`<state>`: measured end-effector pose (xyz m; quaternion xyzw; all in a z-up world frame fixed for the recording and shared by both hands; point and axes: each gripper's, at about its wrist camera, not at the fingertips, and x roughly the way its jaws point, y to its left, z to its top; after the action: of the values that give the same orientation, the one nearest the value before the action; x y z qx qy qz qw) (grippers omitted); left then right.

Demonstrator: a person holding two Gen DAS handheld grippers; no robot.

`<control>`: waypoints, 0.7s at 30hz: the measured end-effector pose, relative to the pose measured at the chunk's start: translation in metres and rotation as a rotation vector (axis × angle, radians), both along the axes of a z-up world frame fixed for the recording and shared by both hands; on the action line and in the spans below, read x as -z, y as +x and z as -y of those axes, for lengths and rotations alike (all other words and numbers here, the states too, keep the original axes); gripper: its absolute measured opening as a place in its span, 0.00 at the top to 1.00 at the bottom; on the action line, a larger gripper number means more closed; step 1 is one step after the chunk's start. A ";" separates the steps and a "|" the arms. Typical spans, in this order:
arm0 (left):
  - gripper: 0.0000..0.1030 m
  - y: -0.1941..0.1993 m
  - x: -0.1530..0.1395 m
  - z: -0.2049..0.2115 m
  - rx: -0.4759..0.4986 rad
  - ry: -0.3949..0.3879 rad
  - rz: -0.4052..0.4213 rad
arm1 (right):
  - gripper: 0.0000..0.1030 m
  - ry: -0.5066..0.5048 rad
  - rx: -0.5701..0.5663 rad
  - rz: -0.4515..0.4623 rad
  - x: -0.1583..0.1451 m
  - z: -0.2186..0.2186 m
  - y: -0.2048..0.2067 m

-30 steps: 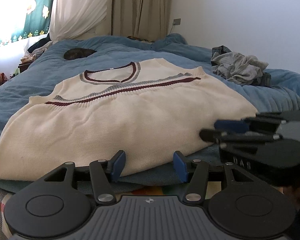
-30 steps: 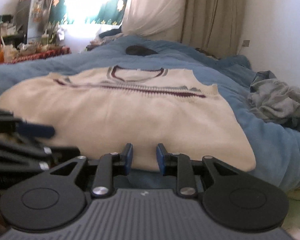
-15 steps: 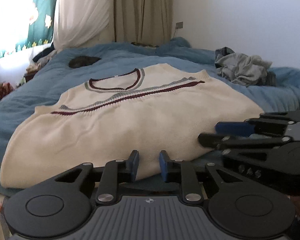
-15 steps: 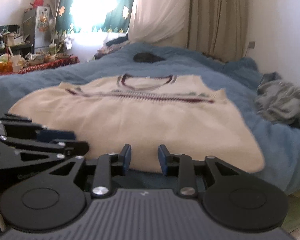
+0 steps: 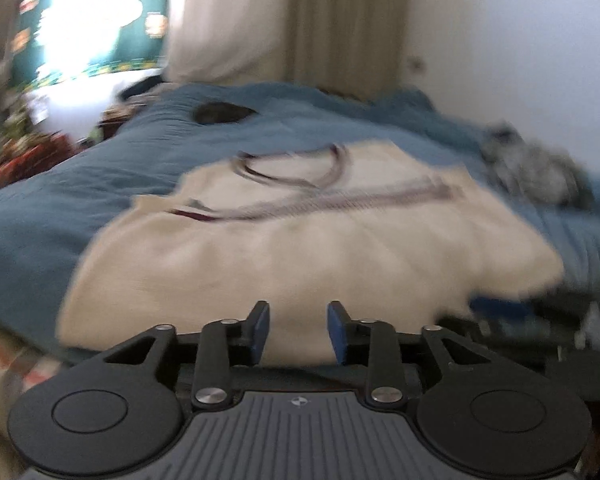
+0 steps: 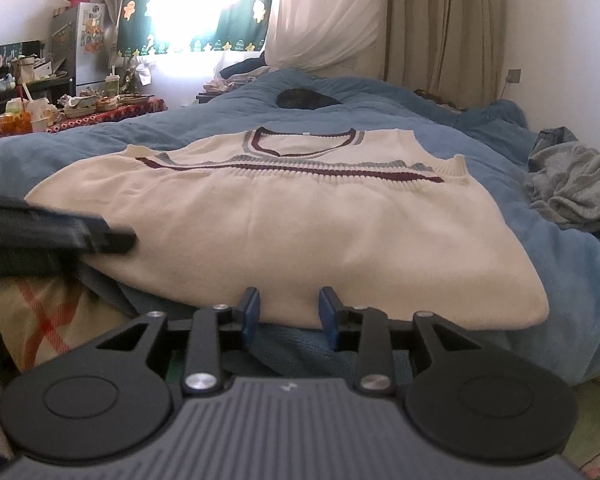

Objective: Fold clothes

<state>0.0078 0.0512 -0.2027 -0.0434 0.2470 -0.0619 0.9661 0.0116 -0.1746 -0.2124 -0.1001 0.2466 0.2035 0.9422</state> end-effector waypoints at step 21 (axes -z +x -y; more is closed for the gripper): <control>0.66 -0.010 -0.004 -0.024 -0.104 0.007 -0.134 | 0.57 -0.007 -0.006 0.003 0.000 -0.003 -0.002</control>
<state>-0.0027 0.0755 -0.1986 -0.0570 0.3088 -0.0078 0.9494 0.0099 -0.1715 -0.2120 -0.1045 0.2458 0.2055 0.9415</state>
